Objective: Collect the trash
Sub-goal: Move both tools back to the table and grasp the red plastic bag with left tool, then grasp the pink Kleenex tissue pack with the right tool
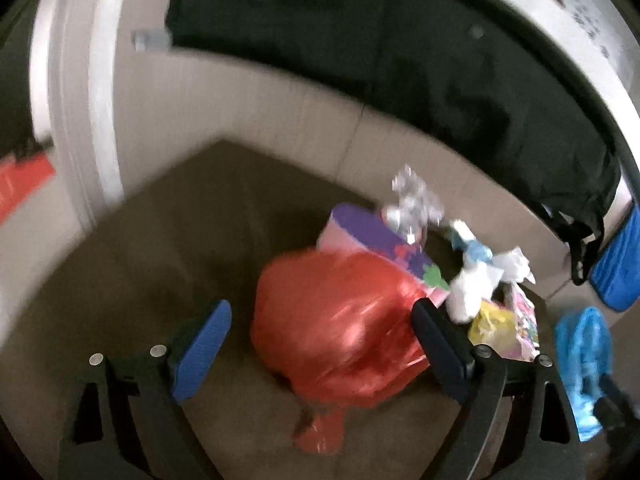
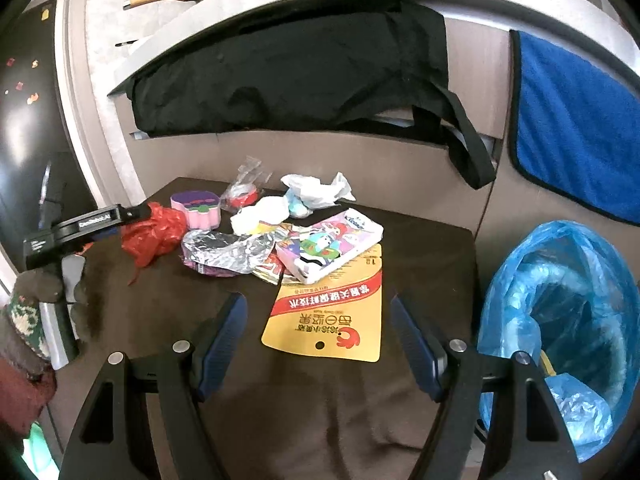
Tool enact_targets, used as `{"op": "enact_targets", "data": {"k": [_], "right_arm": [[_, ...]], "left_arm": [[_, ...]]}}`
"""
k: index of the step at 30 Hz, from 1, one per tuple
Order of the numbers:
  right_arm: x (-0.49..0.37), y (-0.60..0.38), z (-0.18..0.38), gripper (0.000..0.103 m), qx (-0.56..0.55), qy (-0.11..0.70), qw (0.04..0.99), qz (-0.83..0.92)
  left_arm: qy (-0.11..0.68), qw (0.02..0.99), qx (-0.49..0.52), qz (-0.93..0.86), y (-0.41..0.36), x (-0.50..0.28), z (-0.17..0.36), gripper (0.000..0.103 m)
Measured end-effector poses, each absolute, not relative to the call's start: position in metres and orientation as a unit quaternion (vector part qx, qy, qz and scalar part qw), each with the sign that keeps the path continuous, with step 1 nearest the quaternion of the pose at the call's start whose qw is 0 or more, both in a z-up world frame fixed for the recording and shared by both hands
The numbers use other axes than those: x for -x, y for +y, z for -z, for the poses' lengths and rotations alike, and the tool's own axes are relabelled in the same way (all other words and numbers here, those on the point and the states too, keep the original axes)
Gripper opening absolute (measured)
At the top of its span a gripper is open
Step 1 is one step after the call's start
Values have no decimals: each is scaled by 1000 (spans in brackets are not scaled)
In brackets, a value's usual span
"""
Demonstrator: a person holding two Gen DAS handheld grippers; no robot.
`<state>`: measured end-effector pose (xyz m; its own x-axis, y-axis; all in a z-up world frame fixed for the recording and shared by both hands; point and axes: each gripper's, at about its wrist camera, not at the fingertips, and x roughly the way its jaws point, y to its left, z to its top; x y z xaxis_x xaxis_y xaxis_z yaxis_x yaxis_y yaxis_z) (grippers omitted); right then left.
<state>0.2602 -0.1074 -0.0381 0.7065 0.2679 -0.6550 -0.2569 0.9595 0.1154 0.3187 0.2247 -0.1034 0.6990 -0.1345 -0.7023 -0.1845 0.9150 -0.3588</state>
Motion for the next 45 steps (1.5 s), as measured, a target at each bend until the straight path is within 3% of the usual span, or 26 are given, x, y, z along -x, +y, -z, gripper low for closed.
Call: {"op": "enact_targets", "data": {"k": [2,5,7,17,31,45], "right_arm": [[-263,-109,42,71,-13,361,922,-142],[-267,-109,48,71,-16,370,918,-142],[-269,-107,53,71,-13,376,916,-142],[-307,-98,64,71,-42,401,907,-125],[-399,-60,94,71,-73,432,897,-53],[-358,-91,104,71,-2,449,890,-79]], "left_arm": [[387,892,235,7,226,-315,108,74],[366,904,221,4,218,-304,97,62],[342,916,211,6,213,-289,84,61],[232,958,169,21,177,-234,53,61],[249,947,203,24,197,-236,69,61],[267,939,215,28,201,-241,75,61]]}}
